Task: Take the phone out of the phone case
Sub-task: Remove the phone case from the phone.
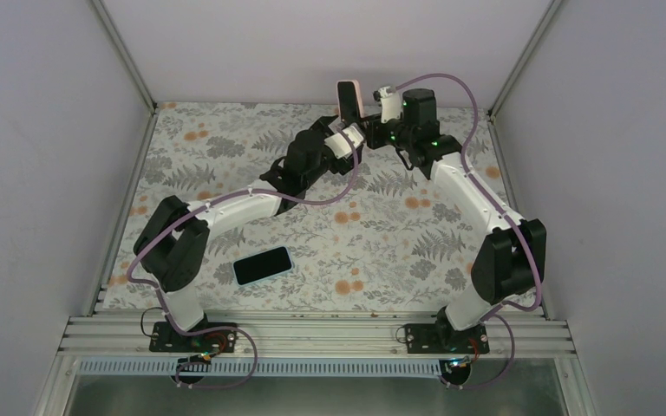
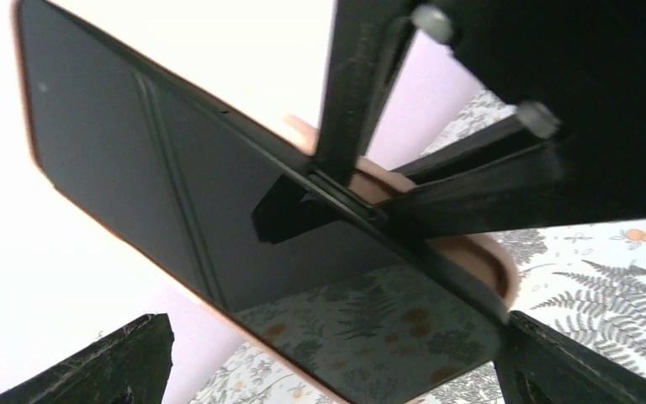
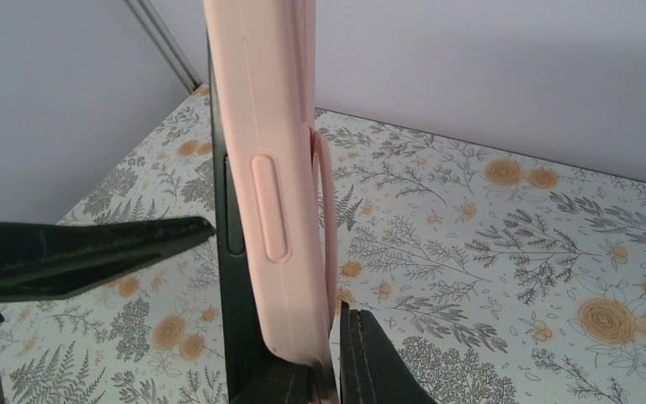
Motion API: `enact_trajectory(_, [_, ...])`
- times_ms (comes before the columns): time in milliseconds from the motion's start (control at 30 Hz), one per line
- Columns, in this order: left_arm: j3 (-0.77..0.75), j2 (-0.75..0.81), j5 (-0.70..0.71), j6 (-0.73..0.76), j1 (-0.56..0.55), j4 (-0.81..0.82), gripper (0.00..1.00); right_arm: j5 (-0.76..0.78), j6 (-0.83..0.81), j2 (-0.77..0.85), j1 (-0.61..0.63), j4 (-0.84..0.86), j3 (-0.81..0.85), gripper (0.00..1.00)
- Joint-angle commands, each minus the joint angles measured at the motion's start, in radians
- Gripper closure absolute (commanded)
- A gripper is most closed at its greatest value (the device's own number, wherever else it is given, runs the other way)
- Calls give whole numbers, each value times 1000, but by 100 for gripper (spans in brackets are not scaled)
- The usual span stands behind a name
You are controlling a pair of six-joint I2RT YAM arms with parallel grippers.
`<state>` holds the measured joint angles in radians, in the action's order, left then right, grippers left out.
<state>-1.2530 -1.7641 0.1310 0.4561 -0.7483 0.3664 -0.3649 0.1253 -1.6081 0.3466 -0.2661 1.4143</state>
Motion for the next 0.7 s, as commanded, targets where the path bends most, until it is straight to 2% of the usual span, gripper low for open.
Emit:
enact_trajectory(0, [-23, -11, 94, -3, -1, 69, 6, -21, 10, 23, 6, 65, 27, 96])
enact_trajectory(233, [-5, 16, 118, 0, 2, 94, 6, -33, 9, 16, 7, 71, 17, 96])
enact_trajectory(433, [-34, 2, 197, 29, 0, 130, 7, -30, 0, 12, 11, 60, 14, 96])
enact_trajectory(567, [-28, 14, 289, 111, -8, 212, 10, -16, -2, 10, 11, 61, -2, 96])
enact_trajectory(667, [24, 35, 352, 229, -29, 353, 14, -16, 1, -2, 11, 65, -9, 96])
